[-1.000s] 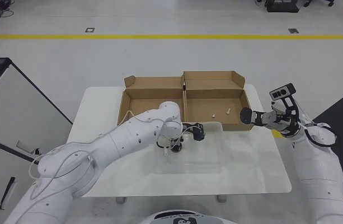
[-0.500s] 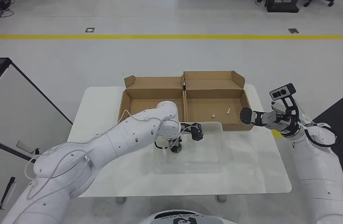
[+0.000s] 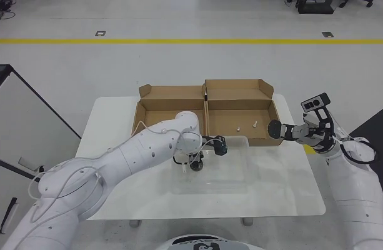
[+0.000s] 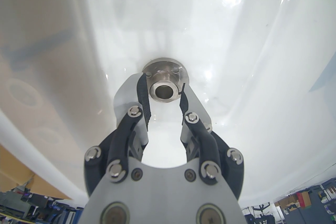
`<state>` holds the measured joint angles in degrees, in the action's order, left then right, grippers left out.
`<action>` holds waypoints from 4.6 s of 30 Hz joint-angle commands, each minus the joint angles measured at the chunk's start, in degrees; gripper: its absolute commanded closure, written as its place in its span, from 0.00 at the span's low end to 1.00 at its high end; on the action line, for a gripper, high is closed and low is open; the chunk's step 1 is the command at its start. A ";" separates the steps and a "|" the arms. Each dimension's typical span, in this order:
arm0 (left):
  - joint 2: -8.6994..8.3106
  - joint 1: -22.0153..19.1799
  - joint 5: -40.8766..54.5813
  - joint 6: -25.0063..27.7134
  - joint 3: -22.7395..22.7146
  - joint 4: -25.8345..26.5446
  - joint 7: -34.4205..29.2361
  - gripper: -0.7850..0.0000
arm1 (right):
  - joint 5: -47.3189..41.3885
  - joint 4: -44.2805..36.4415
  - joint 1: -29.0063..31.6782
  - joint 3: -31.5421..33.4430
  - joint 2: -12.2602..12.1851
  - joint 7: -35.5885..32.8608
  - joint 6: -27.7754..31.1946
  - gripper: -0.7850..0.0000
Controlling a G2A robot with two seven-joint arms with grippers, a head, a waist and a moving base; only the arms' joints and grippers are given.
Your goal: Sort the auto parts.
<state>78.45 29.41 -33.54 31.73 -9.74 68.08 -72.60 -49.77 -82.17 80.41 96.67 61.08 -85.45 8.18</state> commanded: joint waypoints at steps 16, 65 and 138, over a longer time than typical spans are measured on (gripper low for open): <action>1.11 0.83 -1.25 0.64 0.00 -2.05 0.64 0.62 | 0.00 0.00 0.00 0.00 0.00 0.00 0.00 0.00; -9.21 -21.34 20.38 -9.09 0.00 18.56 -9.05 1.00 | 0.00 0.00 0.00 0.00 0.00 0.00 0.00 0.00; -30.54 26.55 43.20 26.27 -54.04 38.21 49.02 1.00 | 0.00 0.00 0.00 0.00 0.00 0.00 0.00 0.00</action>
<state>47.90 55.22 8.35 58.05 -63.47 105.68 -24.07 -49.77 -82.17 80.41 96.67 61.08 -85.45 8.18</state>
